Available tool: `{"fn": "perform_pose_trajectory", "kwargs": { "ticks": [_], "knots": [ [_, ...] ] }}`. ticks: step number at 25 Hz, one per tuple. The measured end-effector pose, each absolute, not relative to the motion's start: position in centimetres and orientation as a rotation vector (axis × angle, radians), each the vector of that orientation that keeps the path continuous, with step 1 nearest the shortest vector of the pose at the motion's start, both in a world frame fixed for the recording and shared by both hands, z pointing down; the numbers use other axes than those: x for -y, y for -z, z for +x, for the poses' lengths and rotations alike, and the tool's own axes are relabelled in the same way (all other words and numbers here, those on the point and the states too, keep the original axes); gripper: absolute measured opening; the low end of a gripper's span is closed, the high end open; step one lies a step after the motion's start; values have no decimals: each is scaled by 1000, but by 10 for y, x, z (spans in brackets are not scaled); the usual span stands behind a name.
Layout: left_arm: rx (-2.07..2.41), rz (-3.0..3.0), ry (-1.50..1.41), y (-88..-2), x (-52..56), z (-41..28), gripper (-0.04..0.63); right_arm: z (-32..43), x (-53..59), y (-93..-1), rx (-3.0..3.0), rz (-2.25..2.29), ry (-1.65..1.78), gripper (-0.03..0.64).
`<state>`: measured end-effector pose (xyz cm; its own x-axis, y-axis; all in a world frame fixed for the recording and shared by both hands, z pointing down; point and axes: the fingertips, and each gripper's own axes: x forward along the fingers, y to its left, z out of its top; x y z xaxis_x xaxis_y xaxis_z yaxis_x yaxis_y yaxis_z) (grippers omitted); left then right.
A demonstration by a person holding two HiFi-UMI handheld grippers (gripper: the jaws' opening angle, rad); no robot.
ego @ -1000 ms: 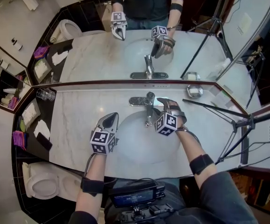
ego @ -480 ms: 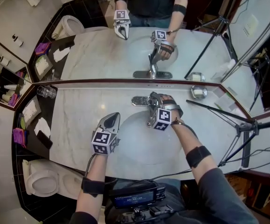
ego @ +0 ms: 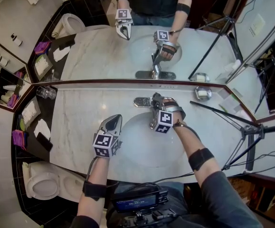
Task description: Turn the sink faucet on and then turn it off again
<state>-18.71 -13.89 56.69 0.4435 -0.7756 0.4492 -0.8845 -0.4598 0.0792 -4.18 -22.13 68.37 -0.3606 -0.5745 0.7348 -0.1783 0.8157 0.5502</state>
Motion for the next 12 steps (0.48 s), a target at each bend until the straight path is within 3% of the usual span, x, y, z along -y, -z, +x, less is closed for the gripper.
{"fn": "perform_pose_trajectory", "kwargs": {
  "ticks": [12],
  "knots": [
    [1410, 2385, -505, -574, 140, -183, 0, -42, 221, -680, 1910, 592, 489, 147]
  ]
}}
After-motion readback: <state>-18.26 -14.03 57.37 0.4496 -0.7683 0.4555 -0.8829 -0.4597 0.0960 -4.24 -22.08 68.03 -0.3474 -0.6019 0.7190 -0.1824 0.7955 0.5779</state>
